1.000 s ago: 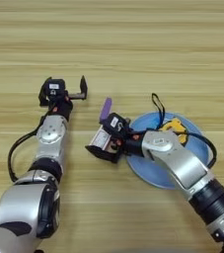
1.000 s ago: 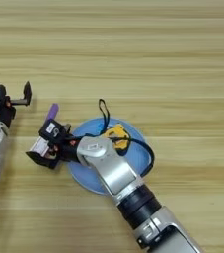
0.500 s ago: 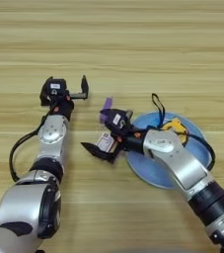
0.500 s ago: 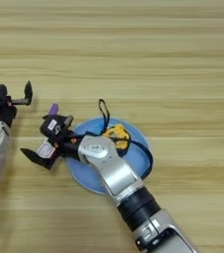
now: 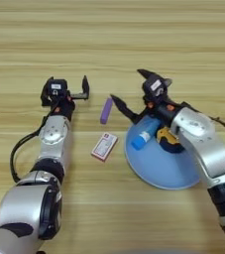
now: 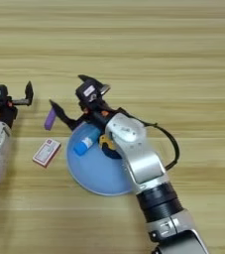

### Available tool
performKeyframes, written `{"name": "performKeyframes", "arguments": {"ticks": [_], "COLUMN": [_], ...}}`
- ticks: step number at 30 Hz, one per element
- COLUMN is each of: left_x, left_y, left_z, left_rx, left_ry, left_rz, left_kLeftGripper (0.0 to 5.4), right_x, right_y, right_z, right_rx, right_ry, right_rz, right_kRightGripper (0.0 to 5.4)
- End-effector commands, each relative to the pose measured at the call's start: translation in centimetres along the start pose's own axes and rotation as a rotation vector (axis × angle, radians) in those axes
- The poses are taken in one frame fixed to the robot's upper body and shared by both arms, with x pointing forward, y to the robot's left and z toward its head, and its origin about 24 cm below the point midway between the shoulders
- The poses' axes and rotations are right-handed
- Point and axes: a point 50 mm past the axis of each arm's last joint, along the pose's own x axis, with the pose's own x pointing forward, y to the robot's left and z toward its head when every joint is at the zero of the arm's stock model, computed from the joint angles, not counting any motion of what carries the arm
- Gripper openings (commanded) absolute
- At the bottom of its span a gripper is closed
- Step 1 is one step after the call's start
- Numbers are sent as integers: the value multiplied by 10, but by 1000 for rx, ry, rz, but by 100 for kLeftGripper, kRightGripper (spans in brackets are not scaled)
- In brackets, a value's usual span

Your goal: Move the objects on the table

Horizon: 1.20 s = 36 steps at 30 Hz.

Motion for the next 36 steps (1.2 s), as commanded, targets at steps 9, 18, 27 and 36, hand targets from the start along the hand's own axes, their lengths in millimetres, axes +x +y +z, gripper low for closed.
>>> {"name": "performKeyframes", "arguments": {"ticks": [9,18,27,36], "left_x": [3,3,0,-10], "left_y": [-2,-1,-4,-15], "left_z": [4,4,3,0], "left_rx": [8,10,11,65], "left_ry": [-14,-11,-20,-25], "left_rz": [-11,-17,-54,-185], "left_kLeftGripper": [540,540,540,540], "right_x": [-57,-99,-96,-92], "right_y": [-78,-125,-125,-123], "right_z": [-19,-53,-60,-61], "right_rx": [35,101,121,122], "right_ry": [-13,75,86,90], "right_rz": [-448,-776,-792,-789], "right_kRightGripper": [537,537,537,537]}}
